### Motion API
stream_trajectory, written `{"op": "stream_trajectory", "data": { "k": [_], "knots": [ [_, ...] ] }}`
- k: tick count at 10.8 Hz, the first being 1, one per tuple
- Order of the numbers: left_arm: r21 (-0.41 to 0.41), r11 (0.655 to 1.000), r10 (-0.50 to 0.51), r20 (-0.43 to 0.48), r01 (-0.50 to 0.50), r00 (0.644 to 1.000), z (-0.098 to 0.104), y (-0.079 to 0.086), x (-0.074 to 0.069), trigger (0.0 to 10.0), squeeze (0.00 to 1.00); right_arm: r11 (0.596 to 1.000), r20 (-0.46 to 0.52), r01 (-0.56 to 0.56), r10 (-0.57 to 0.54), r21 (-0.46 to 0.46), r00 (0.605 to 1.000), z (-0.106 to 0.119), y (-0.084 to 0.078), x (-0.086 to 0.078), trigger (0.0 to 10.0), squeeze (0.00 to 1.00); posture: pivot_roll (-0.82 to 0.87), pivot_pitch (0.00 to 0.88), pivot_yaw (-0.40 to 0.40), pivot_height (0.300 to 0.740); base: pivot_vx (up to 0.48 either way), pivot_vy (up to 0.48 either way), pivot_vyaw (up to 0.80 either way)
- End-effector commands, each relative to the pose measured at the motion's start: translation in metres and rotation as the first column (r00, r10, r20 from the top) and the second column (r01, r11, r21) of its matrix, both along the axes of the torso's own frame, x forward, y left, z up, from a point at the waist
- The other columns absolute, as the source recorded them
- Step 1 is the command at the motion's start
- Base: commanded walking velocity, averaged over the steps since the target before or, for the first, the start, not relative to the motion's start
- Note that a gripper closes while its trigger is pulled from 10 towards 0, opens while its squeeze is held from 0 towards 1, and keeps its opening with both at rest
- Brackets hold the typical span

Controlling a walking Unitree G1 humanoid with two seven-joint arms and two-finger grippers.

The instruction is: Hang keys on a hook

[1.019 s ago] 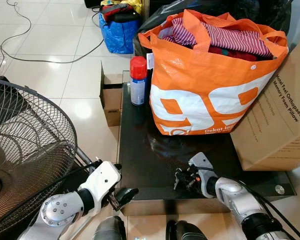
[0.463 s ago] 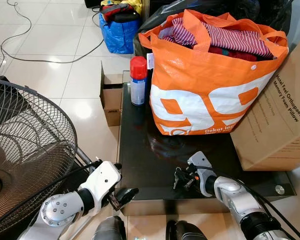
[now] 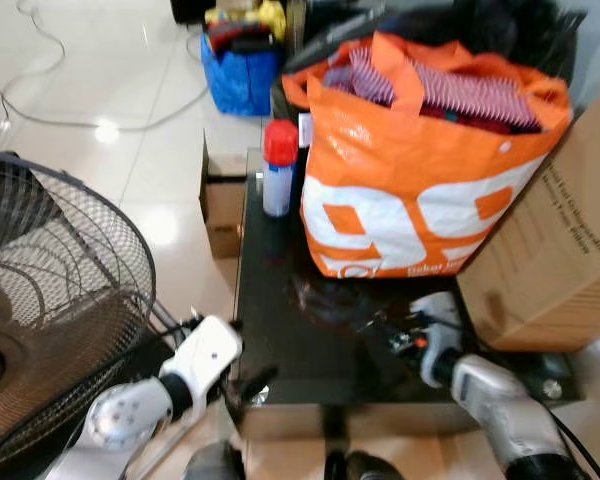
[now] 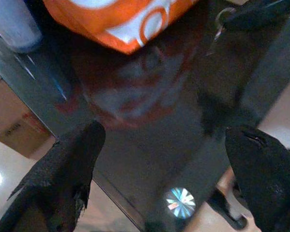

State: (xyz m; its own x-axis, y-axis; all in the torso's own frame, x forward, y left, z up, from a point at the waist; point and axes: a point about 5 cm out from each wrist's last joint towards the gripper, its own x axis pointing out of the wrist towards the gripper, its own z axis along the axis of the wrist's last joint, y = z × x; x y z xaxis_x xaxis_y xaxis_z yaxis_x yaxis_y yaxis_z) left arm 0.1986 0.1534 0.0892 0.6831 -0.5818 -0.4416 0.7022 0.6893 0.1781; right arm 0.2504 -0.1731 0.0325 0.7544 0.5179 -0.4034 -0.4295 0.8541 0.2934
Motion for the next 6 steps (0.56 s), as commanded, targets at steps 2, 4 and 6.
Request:
{"op": "stream_trajectory", "data": {
  "k": [2,4,6],
  "knots": [
    [-0.013,1.0,0.017,0.054,-0.016,0.998,0.001,-0.002,0.012,10.0,0.68,0.992,0.077,0.099,-0.105,0.081,0.991,0.03,-0.001,0.007,0.0,0.0,0.01,0.0,-0.052,0.74,0.0,0.0,0.0],
    [-0.068,0.997,0.051,0.14,-0.042,0.989,0.012,-0.012,0.032,10.0,0.55,0.982,0.141,0.13,-0.149,0.135,0.979,0.054,0.003,0.014,0.0,0.0,-0.01,0.0,-0.028,0.74,0.0,0.0,0.0],
    [-0.097,0.995,0.038,0.195,-0.02,0.98,0.02,-0.022,0.045,10.0,0.44,0.98,0.17,0.13,-0.155,0.153,0.973,0.07,0.005,0.018,0.0,0.0,-0.01,0.0,-0.02,0.74,0.0,0.0,0.0]
  ]
}}
